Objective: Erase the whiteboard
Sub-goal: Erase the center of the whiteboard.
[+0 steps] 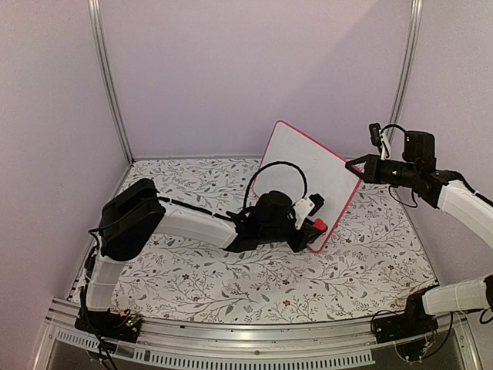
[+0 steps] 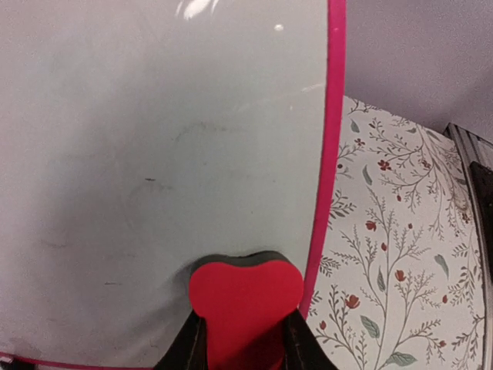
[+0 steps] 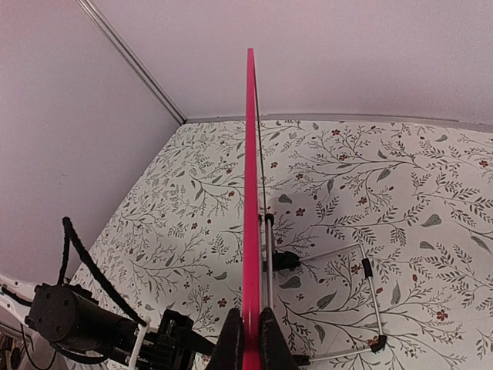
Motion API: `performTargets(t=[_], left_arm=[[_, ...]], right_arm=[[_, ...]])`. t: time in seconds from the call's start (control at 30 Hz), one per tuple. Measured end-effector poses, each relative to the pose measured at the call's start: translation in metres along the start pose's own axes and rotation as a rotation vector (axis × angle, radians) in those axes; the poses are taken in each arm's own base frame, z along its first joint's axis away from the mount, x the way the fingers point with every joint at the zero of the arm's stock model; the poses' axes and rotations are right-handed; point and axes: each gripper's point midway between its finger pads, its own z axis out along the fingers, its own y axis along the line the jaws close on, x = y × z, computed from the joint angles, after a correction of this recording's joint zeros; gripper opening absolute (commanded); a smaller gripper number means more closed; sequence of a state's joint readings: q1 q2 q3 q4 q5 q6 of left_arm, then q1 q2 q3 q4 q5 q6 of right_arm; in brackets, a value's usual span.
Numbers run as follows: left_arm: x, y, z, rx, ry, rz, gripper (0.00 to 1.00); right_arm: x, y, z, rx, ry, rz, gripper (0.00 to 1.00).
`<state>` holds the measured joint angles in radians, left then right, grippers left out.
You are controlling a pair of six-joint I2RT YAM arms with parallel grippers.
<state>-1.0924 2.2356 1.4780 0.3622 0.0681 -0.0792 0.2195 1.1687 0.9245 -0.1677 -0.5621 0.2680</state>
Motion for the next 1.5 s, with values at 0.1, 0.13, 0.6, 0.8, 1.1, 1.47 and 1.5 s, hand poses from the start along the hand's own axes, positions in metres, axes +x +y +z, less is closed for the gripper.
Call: performTargets(t=[0.1, 0.13, 0.6, 0.8, 1.1, 1.47, 1.5], left_arm=[[0.010, -0.001, -0.001, -0.003, 0.012, -0.011, 0.00], [0.015, -0.001, -0.001, -0.005, 0.020, -0.015, 0.00], [0.065, 0.002, -0.003, -0.029, 0.112, -0.039, 0.00], [0.059, 0.000, -0.001, -0.027, 0.134, -0.026, 0.00], [0.047, -0.004, 0.002, -0.018, 0.152, -0.006, 0.00], [0.028, -0.011, 0.004, -0.006, 0.136, 0.015, 0.00], [0.026, -0.012, 0.005, -0.004, 0.133, 0.018, 0.00]], right_arm=[[0.000, 0.000, 0.000, 0.000, 0.000, 0.000, 0.00], [0.000, 0.000, 0.000, -0.001, 0.000, 0.000, 0.00], [-0.001, 0.002, 0.000, -0.004, 0.002, -0.001, 0.00], [-0.001, 0.002, 0.000, -0.005, -0.002, -0.006, 0.00], [-0.002, 0.002, -0.001, -0.005, -0.004, -0.008, 0.00], [-0.002, 0.003, -0.002, -0.004, -0.007, -0.013, 0.00], [-0.003, 0.003, -0.002, -0.004, -0.007, -0.014, 0.00]])
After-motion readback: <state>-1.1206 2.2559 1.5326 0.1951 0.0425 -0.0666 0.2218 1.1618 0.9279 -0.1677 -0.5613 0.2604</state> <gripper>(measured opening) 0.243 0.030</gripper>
